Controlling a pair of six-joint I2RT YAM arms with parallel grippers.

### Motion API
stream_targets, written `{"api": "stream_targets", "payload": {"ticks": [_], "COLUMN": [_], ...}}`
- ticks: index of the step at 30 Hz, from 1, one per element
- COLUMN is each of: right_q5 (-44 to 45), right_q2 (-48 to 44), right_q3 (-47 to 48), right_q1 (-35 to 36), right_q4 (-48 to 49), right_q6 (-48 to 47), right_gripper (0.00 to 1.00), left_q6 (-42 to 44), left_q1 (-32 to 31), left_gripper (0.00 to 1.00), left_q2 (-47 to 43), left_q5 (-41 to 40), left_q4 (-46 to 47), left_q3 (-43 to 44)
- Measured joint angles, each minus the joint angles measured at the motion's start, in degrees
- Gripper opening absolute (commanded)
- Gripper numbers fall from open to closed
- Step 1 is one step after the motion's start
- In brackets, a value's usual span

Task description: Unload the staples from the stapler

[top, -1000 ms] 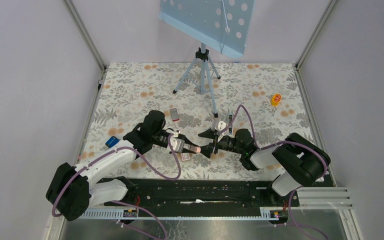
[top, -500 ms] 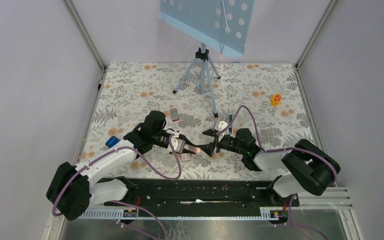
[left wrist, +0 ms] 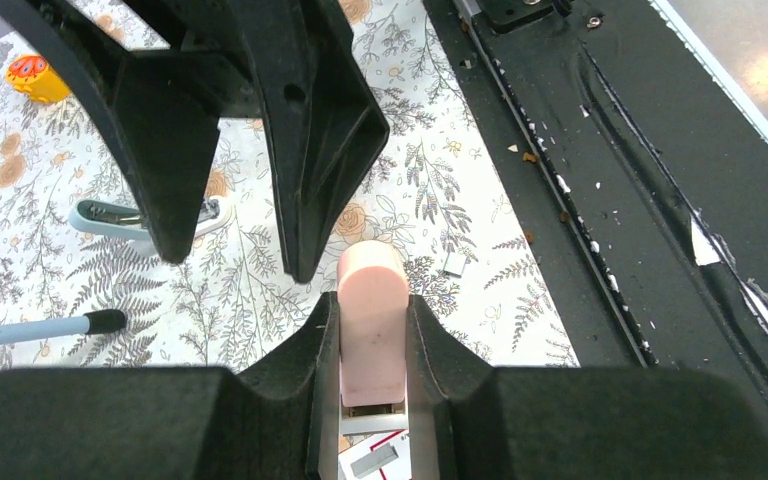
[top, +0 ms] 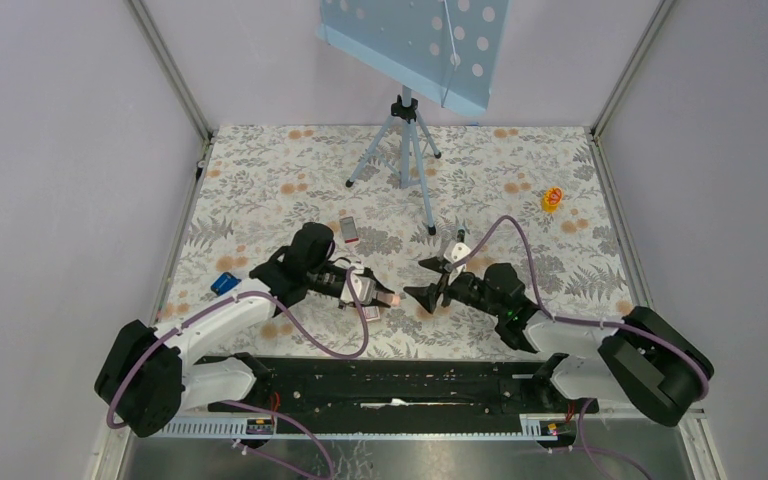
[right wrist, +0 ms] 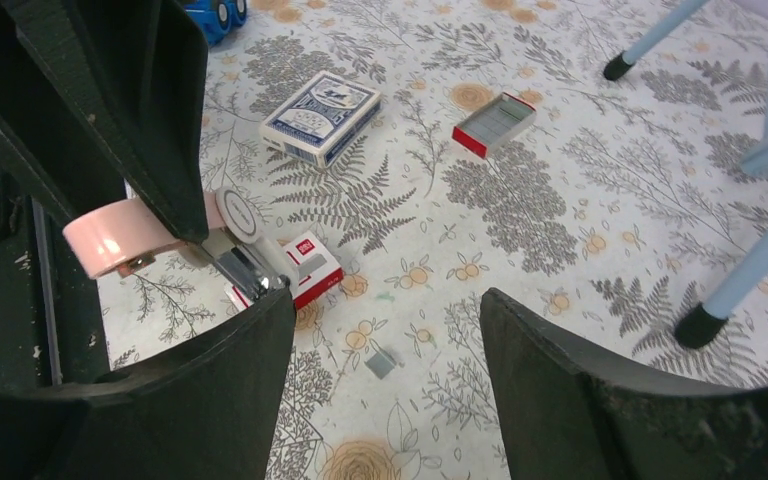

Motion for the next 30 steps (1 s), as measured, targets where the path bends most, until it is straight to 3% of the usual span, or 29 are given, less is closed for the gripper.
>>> {"api": "stream_targets", "payload": {"ticks": [7, 14, 19, 24, 30], "right_q5": [1.7, 1.3, 5.7, 13.6, 20.2], "right_q2": [-10.6, -15.4, -16.2, -13.1, -8.1], "right_q3": [-3.0, 4.1, 9.1, 13.3, 16.7], "right_q1": [0.0, 0.0, 1.3, 7.4, 15.1], "right_q4": [-7.9, -31.1, -43.1, -57.3, -70.0], "right_q6": [0.9, 3.7, 15.7, 28.8, 41.4], "right_gripper": [0.75, 0.62, 0.56, 0.54, 0.52], "left_q6": [-0.5, -4.2, -17.0, -32.7, -41.0], "left_q1": [0.0, 0.0, 0.0, -0.1, 0.0], "left_gripper": [0.0, 0.0, 0.0, 0.0, 0.0], "left_q2": [-0.1, -4.3, -11.0, -13.3, -15.0], "left_q5": [-1.4, -5.4, -13.7, -29.8, -41.4], "left_q4": [-0.2, 0.5, 8.6, 14.0, 16.2], "left_q3": [0.0, 0.0, -3.2, -5.2, -5.8]}}
